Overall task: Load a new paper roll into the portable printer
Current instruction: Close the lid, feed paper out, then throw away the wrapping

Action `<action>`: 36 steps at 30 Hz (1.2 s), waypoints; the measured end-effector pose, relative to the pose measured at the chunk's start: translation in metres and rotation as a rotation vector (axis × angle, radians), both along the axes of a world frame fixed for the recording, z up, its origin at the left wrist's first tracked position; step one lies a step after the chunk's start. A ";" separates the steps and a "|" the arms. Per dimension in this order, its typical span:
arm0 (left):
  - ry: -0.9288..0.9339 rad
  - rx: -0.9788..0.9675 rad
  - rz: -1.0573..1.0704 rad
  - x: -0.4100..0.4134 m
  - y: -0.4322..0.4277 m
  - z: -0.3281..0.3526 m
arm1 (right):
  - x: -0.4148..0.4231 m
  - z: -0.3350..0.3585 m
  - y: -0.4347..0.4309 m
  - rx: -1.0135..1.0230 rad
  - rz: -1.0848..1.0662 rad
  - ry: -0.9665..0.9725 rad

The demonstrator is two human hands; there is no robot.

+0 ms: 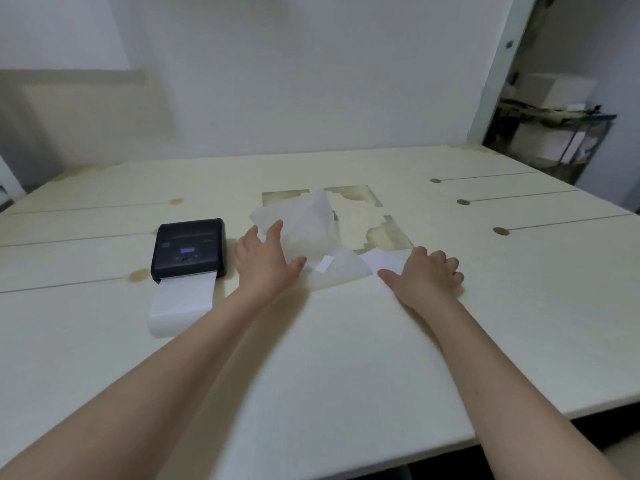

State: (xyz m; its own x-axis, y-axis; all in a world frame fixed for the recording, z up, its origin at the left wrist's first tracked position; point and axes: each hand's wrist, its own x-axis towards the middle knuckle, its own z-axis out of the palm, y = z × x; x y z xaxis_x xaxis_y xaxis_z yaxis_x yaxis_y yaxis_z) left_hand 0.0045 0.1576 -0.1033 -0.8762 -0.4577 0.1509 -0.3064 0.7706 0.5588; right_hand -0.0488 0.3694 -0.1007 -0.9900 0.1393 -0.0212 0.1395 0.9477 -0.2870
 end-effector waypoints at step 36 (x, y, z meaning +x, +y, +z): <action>0.264 0.346 -0.091 0.050 0.055 0.004 | 0.052 0.014 0.018 -1.189 0.156 -0.067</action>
State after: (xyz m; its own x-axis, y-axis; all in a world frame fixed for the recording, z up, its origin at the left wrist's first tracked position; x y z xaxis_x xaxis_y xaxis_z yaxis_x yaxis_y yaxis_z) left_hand 0.0543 0.2123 -0.0996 -0.8673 -0.4436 0.2259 -0.0584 0.5414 0.8387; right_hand 0.0034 0.3877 -0.0871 -0.9864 -0.1239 -0.1077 0.0952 0.1031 -0.9901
